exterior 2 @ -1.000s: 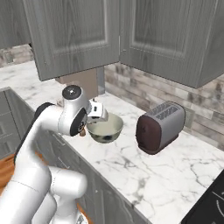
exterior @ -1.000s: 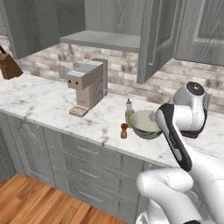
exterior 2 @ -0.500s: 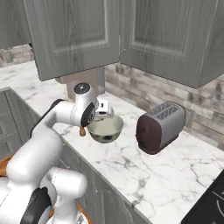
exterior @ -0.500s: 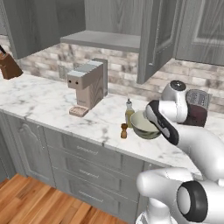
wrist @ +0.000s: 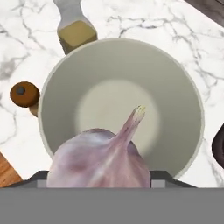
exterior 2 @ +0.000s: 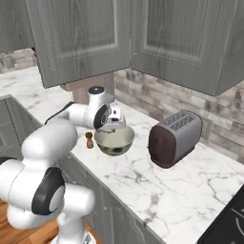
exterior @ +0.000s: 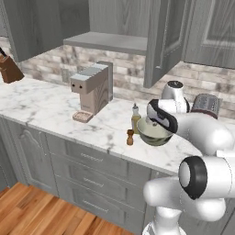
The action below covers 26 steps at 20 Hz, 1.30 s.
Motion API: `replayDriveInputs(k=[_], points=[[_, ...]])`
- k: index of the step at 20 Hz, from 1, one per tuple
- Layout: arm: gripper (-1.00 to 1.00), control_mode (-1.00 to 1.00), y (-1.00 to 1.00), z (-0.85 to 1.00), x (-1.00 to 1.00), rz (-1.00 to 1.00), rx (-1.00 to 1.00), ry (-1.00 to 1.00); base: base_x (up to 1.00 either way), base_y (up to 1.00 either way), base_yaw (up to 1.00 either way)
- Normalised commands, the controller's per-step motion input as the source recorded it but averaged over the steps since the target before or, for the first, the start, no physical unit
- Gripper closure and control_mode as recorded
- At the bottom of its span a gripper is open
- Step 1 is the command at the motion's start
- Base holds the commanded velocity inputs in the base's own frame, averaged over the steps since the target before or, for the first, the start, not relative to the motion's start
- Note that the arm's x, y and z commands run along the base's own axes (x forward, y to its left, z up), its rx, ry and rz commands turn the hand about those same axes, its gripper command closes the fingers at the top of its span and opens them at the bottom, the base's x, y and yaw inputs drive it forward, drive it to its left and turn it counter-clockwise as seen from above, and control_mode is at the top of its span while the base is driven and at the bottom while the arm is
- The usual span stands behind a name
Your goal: Retrieve the bottle and the shaker from the cabinet and place them next to the mixing bowl on the counter. Then add garlic from the fridge to the mixing bowl.
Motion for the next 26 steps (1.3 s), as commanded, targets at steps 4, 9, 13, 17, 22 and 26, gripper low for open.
replayDriveInputs(k=[4, 9, 13, 17, 22, 26], points=[[1.0, -1.0, 0.0, -0.36, 0.38, 0.0, 0.0, 0.17, 0.0, 0.0, 0.0], [1.0, -1.0, -0.01, -0.39, 0.3, 0.0, 0.0, 0.01, 0.0, 0.0, 0.0], [1.0, -1.0, -0.08, -0.62, 0.16, 0.0, 0.0, 0.0, 0.0, 0.0, 0.0], [1.0, -1.0, -0.01, -0.65, 0.15, 0.0, 0.0, 0.0, 0.0, 0.0, 0.0], [1.0, -1.0, -0.01, -0.3, 0.18, 0.0, 0.0, 0.0, 0.0, 0.0, 0.0], [1.0, -1.0, -0.11, 0.0, 0.46, 0.0, 0.0, 0.0, 0.0, 0.0, 0.0]])
